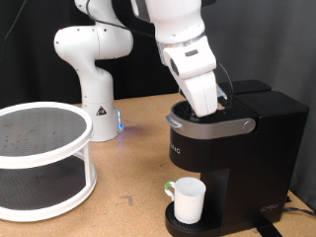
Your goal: Make a cup of coffee with the keurig machine
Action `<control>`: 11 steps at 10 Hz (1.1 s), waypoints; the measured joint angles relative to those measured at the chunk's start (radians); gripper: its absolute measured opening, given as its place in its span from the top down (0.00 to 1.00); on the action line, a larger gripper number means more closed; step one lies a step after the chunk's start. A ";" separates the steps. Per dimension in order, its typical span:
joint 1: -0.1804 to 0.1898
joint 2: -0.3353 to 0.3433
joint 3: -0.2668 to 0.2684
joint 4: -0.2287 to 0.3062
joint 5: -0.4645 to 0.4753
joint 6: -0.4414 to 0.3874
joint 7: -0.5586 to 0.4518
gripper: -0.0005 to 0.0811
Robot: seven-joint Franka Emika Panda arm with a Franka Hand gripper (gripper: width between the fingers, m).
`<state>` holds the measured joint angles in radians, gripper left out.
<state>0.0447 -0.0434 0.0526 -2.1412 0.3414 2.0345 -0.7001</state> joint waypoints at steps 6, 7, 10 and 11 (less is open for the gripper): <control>-0.001 0.007 -0.005 0.004 0.028 0.003 -0.069 0.99; -0.001 0.007 -0.003 0.004 0.028 0.009 -0.076 0.99; 0.000 0.007 0.003 0.001 0.028 0.026 -0.102 0.99; 0.000 0.007 0.005 0.001 0.028 0.026 -0.107 0.99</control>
<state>0.0448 -0.0368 0.0574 -2.1401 0.3693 2.0605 -0.8071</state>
